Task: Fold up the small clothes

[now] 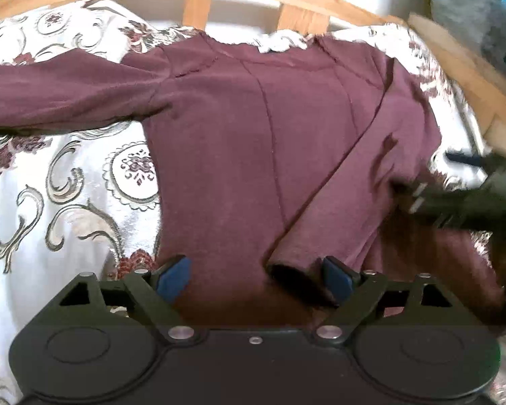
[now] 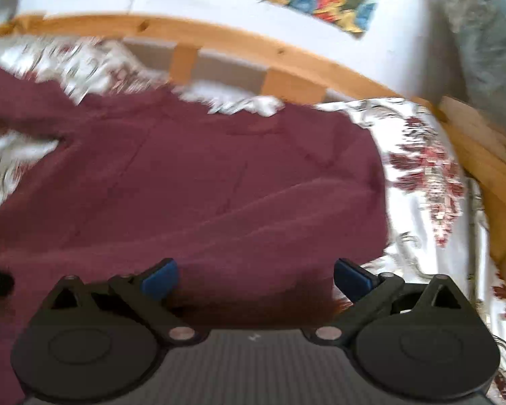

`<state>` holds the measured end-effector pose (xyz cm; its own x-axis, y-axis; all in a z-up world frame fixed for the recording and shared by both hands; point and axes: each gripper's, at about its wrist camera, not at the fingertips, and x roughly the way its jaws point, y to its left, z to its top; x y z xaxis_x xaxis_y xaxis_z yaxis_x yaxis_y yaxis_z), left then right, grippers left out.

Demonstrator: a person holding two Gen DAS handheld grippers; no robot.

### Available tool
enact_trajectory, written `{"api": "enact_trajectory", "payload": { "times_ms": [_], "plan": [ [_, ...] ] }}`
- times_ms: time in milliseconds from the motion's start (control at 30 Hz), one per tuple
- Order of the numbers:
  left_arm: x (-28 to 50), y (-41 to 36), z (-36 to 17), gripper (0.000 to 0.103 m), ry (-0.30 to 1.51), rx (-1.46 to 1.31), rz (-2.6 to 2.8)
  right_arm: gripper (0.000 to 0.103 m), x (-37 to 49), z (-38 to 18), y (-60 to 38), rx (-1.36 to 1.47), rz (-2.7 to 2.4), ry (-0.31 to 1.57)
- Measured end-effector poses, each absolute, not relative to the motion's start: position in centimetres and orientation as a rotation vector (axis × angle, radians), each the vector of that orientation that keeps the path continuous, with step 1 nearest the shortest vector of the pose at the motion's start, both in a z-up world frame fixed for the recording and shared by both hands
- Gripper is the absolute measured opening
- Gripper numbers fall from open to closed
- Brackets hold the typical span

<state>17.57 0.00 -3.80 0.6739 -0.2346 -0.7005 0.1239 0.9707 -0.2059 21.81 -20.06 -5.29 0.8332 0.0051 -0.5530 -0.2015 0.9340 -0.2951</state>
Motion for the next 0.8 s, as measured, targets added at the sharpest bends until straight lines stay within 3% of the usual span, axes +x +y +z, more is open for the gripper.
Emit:
{"api": "enact_trajectory", "payload": {
  "times_ms": [167, 400, 800],
  "plan": [
    [15.7, 3.5, -1.0, 0.102, 0.712, -0.251, -0.107, 0.102, 21.7, -7.8, -19.2, -0.408, 0.071, 0.591],
    [15.7, 12.2, 2.6, 0.102, 0.634, -0.210, 0.191, 0.103, 19.4, -6.1, -20.4, -0.226, 0.098, 0.574],
    [15.2, 29.4, 5.7, 0.102, 0.521, -0.377, 0.664, 0.103, 14.6, -4.4, -20.1, -0.184, 0.208, 0.534]
  ]
}}
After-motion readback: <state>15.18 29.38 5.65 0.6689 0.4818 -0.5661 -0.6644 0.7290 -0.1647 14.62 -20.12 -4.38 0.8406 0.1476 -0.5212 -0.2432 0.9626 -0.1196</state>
